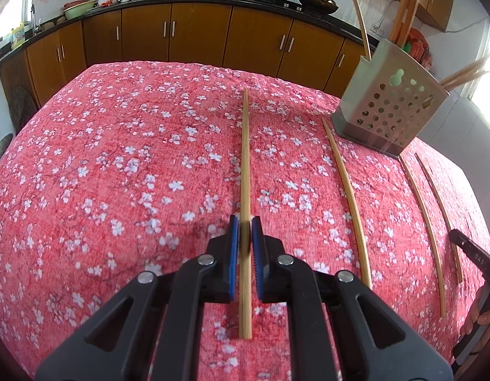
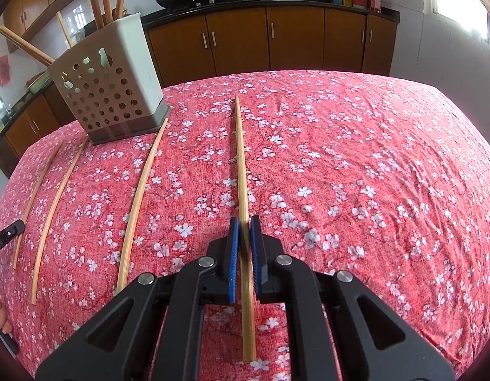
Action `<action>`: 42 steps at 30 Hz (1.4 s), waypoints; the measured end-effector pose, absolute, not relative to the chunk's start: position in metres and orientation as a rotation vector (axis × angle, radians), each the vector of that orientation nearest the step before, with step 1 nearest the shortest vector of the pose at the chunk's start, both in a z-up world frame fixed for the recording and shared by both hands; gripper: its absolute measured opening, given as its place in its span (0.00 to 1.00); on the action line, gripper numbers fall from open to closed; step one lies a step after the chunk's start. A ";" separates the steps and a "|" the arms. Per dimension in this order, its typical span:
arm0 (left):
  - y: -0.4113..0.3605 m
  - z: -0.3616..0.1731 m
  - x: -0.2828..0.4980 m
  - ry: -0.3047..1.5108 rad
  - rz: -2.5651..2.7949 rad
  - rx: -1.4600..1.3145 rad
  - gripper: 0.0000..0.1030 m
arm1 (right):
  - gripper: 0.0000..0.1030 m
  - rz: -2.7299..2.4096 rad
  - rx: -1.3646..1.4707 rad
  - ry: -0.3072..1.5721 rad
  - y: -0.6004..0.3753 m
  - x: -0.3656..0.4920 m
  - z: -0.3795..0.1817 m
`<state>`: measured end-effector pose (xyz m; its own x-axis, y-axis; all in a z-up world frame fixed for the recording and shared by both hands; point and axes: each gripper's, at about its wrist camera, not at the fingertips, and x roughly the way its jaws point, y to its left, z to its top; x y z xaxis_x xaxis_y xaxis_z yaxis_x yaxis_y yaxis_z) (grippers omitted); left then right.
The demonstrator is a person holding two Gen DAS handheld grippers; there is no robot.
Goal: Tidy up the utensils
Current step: 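Hold both grasped chopsticks closed against the cloth, then lift both held chopsticks and carry them above the perforated holder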
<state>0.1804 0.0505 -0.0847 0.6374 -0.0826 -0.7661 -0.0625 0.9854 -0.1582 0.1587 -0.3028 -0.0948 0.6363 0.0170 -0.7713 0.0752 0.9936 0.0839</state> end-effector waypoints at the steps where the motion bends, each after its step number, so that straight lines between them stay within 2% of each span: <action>1: 0.049 -0.085 0.179 0.882 -0.011 -0.165 0.10 | 0.08 -0.033 0.112 0.881 -0.303 0.158 -0.095; 6: 0.043 -0.083 0.175 0.889 -0.012 -0.103 0.08 | 0.07 -0.023 0.144 0.865 -0.307 0.151 -0.089; 12: 0.047 -0.067 0.166 0.849 -0.029 -0.114 0.08 | 0.07 -0.013 0.147 0.754 -0.314 0.135 -0.052; 24: 0.049 0.031 0.151 0.582 -0.069 -0.152 0.08 | 0.07 0.008 0.178 0.545 -0.319 0.122 0.019; 34: 0.043 0.076 0.155 0.498 -0.117 -0.132 0.07 | 0.07 0.049 0.161 0.477 -0.310 0.121 0.044; 42: 0.021 0.116 0.152 0.412 -0.203 -0.101 0.07 | 0.07 0.173 0.169 0.367 -0.287 0.116 0.090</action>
